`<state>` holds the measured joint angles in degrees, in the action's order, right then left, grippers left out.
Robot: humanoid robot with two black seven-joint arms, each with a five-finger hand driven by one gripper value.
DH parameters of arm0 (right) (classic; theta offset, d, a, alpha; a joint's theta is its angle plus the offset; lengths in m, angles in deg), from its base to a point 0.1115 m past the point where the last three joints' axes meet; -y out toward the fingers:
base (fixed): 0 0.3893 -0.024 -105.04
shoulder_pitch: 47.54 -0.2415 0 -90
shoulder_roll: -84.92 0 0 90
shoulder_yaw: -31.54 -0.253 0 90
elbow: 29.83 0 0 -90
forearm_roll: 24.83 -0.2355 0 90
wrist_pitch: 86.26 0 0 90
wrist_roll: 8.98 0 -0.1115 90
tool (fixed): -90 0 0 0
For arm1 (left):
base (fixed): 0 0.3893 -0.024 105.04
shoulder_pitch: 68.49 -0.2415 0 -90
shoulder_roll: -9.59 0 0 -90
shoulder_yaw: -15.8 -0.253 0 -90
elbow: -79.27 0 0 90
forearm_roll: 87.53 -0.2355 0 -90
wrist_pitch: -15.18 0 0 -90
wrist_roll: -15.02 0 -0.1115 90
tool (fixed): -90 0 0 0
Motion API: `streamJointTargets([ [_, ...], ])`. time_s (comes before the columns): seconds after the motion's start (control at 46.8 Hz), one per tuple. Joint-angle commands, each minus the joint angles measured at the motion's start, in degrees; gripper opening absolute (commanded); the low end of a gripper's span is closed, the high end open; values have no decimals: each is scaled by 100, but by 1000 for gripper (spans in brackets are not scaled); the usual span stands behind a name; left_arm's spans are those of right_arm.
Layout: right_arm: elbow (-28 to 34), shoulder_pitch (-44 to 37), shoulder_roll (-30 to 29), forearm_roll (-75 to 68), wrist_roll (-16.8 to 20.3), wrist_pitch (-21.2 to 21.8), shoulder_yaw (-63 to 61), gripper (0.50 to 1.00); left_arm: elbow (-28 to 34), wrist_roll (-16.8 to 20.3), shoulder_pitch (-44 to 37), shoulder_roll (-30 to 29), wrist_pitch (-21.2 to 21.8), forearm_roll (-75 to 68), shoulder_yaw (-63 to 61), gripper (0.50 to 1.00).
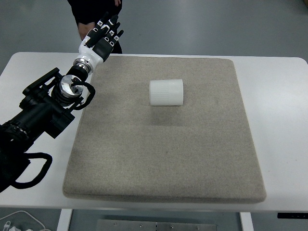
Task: Flip white cup upright
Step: 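Move the left hand over the white cup lying on its side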
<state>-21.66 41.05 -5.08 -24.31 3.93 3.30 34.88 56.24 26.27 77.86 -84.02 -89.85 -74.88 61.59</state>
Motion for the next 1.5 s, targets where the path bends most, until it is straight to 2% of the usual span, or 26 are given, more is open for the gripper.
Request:
streamJointTargets([
  [0.0,0,1,0,0,1,0,0,930,0,0,0,1,0,0,9,992],
  [0.449,0,1,0,0,1,0,0,930,27,-9,52,-17,9,70,26,992],
  [0.641,0,1,0,0,-8,0,0,930,44,-9,35,-43,-149,53,27,992],
  [0.962,0,1,0,0,1,0,0,930,-52,-61,290,-35,-167,-852,-633,992],
  [1.304,0,1,0,0,1,0,0,930,-518,-167,483,-184,-149,-2258,-755,990],
  [1.475,0,1,0,0,1,0,0,930,-1405,-237,580,-711,-132,-3312,-1089,990],
])
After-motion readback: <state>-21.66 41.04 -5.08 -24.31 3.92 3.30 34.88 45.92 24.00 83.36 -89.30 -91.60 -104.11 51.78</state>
